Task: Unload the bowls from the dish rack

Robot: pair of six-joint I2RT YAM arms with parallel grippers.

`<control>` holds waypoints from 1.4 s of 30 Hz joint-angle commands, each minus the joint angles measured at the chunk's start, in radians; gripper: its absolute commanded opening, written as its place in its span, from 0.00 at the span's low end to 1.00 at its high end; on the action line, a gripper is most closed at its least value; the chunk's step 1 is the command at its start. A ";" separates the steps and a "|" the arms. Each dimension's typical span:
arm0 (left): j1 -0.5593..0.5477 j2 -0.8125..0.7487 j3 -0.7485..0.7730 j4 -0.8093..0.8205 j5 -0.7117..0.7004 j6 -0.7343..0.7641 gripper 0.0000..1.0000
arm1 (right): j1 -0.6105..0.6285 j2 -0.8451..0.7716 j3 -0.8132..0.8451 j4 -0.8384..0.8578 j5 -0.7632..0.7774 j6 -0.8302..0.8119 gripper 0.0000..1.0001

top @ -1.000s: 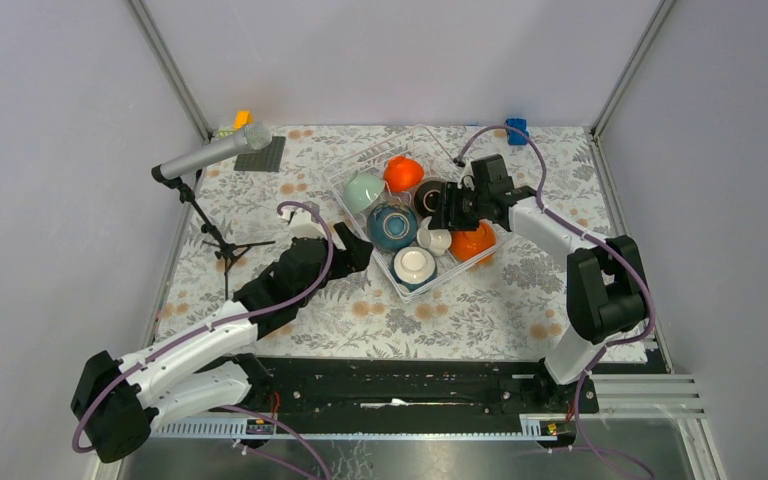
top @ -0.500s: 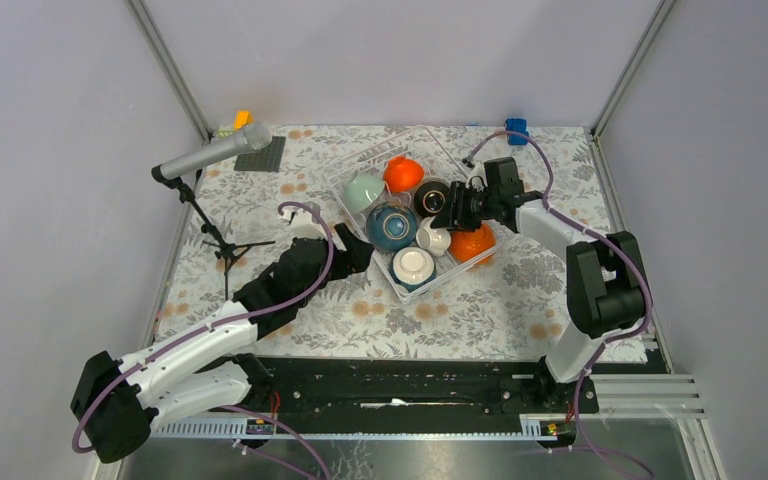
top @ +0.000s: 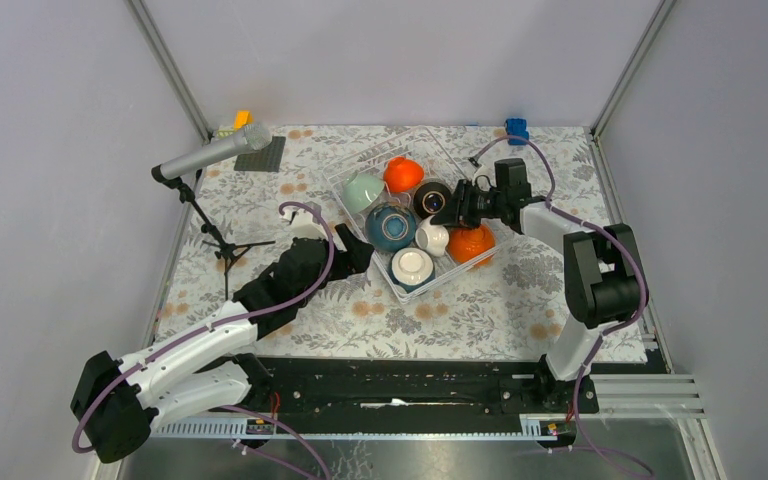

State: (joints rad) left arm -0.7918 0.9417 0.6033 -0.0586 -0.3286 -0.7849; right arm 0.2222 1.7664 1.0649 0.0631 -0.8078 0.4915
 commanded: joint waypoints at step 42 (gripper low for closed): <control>0.004 -0.040 0.066 -0.038 -0.021 0.042 0.81 | -0.030 -0.104 0.461 -0.501 1.334 -0.279 0.00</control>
State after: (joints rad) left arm -0.7918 0.8890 0.6216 -0.1143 -0.3309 -0.7597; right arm 0.2138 1.5402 1.4139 -0.4019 0.2146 0.2794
